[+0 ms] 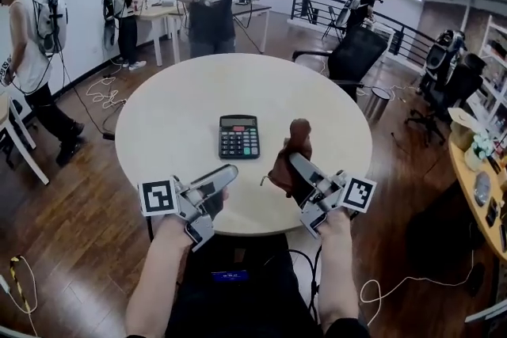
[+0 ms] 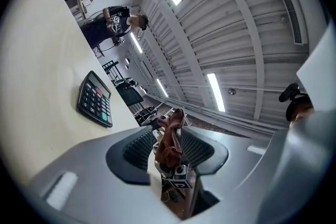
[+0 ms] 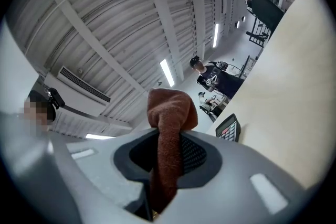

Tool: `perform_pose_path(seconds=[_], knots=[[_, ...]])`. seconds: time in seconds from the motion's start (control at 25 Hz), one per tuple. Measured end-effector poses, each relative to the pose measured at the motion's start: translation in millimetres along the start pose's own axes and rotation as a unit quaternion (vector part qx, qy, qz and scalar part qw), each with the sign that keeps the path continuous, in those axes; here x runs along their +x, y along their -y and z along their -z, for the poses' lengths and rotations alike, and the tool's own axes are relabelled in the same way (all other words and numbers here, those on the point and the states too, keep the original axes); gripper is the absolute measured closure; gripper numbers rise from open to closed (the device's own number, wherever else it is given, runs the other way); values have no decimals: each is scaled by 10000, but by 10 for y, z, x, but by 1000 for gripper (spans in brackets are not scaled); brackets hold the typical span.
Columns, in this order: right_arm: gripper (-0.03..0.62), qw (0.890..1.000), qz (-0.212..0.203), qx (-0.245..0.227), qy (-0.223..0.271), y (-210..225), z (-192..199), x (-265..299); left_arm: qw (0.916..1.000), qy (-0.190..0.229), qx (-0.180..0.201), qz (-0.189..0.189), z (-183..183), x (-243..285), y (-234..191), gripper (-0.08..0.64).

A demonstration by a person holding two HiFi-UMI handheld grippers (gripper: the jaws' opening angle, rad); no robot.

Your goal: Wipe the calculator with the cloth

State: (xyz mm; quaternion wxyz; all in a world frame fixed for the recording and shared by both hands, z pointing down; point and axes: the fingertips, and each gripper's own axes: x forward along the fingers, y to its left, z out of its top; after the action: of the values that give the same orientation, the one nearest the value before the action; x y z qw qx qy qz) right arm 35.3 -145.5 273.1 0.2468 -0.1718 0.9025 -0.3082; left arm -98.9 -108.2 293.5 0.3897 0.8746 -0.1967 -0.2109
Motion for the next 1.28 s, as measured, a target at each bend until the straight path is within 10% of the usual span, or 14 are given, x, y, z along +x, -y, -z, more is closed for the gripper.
perform_pose_path(seconds=[0.36,1.28], knots=[[528,9995,-180,-54,-244,-66,8,171,9968,774,-100,-145,-269,-252,-90,407],[528,9981,-275,-226,-500,-192,51,183,9958,879,-181,-184,-337,-260,-112,407]])
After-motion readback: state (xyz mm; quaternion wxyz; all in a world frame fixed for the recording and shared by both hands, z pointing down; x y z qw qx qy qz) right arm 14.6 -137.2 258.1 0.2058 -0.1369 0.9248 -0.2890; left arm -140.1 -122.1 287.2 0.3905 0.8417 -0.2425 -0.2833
